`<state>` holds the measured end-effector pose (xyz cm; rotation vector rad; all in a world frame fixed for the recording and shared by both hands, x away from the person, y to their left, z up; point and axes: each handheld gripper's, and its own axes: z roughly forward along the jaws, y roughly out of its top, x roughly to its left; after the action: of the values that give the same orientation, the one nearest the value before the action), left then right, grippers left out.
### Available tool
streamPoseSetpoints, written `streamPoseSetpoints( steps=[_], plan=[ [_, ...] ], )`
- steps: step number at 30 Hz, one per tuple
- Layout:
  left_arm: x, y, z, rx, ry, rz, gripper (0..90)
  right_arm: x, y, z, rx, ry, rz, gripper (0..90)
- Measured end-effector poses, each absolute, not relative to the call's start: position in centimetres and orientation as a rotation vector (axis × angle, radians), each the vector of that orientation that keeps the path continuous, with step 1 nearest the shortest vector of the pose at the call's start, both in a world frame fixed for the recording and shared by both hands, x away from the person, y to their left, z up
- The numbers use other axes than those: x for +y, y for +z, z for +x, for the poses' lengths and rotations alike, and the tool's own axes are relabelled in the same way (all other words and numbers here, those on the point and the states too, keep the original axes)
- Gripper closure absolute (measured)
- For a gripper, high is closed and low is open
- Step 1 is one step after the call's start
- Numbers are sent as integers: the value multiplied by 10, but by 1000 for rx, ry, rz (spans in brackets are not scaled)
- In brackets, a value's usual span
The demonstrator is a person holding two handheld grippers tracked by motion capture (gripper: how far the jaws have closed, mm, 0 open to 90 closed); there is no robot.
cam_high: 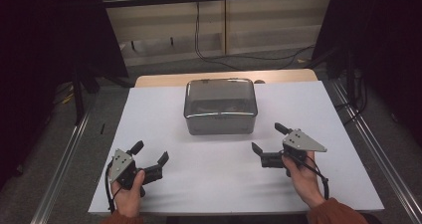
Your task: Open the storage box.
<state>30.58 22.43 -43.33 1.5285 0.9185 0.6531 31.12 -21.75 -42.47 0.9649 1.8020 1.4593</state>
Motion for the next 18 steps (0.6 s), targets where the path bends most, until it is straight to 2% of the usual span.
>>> streamPoseSetpoints(
  steps=[18],
  plan=[
    [216,-430,301,869,696,1561,29,-181,-415,337,1859,1512,862,2]
  ],
)
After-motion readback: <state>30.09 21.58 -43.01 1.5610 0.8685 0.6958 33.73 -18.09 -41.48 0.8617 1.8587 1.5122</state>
